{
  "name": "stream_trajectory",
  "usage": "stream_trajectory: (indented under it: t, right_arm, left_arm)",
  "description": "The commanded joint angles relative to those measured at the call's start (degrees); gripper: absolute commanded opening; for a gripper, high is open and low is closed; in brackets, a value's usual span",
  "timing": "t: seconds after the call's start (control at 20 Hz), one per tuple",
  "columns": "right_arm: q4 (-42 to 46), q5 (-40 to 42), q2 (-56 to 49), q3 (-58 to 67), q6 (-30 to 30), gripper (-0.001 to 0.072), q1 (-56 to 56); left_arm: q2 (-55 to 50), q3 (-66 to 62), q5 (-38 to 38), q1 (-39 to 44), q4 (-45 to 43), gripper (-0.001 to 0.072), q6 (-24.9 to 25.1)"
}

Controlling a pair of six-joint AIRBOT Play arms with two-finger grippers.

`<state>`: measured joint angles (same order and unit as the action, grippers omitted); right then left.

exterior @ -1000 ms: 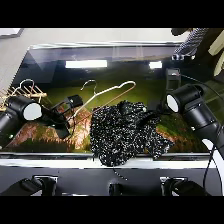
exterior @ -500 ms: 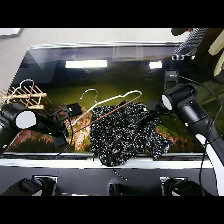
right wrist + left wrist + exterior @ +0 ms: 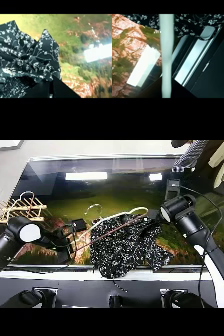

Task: Fold the clothes and pants, and hang the long-sleeved shirts on hangers.

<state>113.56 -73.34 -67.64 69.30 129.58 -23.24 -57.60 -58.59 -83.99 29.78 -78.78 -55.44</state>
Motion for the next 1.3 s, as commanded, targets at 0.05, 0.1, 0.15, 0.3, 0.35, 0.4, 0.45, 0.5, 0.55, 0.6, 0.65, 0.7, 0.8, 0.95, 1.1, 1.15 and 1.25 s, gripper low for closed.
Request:
stream_trajectory:
  t: [0.05, 0.1, 0.15, 0.3, 0.35, 0.4, 0.45, 0.5, 0.55, 0.6, 0.65, 0.7, 0.8, 0.95, 1.1, 1.15, 1.25]
  right_arm:
    - [1.1, 0.6, 0.0, 0.0, 0.7, 0.0033, 0.0]
    - [1.1, 0.7, 0.0, 0.0, 0.7, 0.0033, 0.0]
    - [1.1, 0.8, 0.0, 0.0, 0.6, 0.0033, 0.0]
    - [0.7, 1.5, 0.0, 0.6, -1.0, 0.0033, 0.0]
    - [0.6, 1.6, 0.0, 1.1, -1.8, 0.0033, -0.1]
    - [0.5, 1.5, 0.1, 1.6, -2.8, 0.0033, -0.1]
    - [0.0, 1.5, 0.3, 2.1, -3.3, 0.0034, 0.0]
    - [-0.5, 1.5, 0.6, 2.6, -3.7, 0.0034, -0.1]
    - [-1.1, 1.5, 0.9, 3.1, -4.3, 0.0034, -0.1]
    - [-1.8, 1.5, 1.2, 3.6, -5.1, 0.0034, -0.1]
    - [-2.4, 1.5, 1.5, 4.2, -5.7, 0.0034, -0.1]
    - [-3.1, 1.5, 1.7, 4.9, -6.6, 0.0034, -0.1]
    - [-4.9, 1.6, 1.7, 6.6, -8.9, 0.0034, -0.1]
    - [-8.2, 0.9, 1.7, 9.7, -12.7, 0.0034, -0.3]
    - [-9.6, -1.1, 1.7, 13.9, -14.6, 0.0033, -0.3]
    - [-10.2, -2.0, 1.7, 15.5, -15.6, 0.0033, -0.3]
    - [-11.5, -4.2, 1.7, 17.3, -17.1, 0.0033, -0.3]
  left_arm:
    - [-2.3, 0.0, 0.1, 1.4, 0.1, 0.0016, 0.0]
    - [-2.7, 0.0, 0.7, 1.4, -0.1, 0.0016, 0.0]
    - [-2.9, 0.0, 1.2, 1.4, -0.1, 0.0016, 0.0]
    - [-3.8, 0.0, 2.2, 1.7, -0.1, 0.0015, 0.0]
    - [-4.2, 0.0, 2.5, 1.7, -0.1, 0.0016, 0.0]
    - [-4.7, 0.0, 2.9, 1.7, -0.3, 0.0016, 0.0]
    - [-5.3, 0.0, 3.1, 1.7, -0.3, 0.0015, 0.0]
    - [-6.0, 0.0, 3.3, 1.7, -0.7, 0.0015, 0.0]
    - [-6.4, 0.0, 3.9, 1.8, -0.8, 0.0015, 0.0]
    - [-6.8, 0.0, 4.6, 1.9, -0.9, 0.0016, 0.0]
    - [-6.9, 0.0, 5.2, 1.9, -1.0, 0.0015, 0.0]
    - [-7.0, 0.0, 5.4, 1.9, -1.2, 0.0015, 0.0]
    - [-7.1, -0.1, 5.5, 1.9, -1.2, 0.0015, 0.0]
    - [-7.2, -0.4, 5.6, 2.1, -1.5, 0.0016, 0.0]
    - [-7.2, -0.8, 5.7, 3.9, -2.5, 0.0016, 0.0]
    - [-7.2, -1.0, 5.7, 4.9, -2.8, 0.0016, 0.0]
    - [-7.2, -1.6, 6.6, 7.1, -4.3, 0.0015, -0.2]
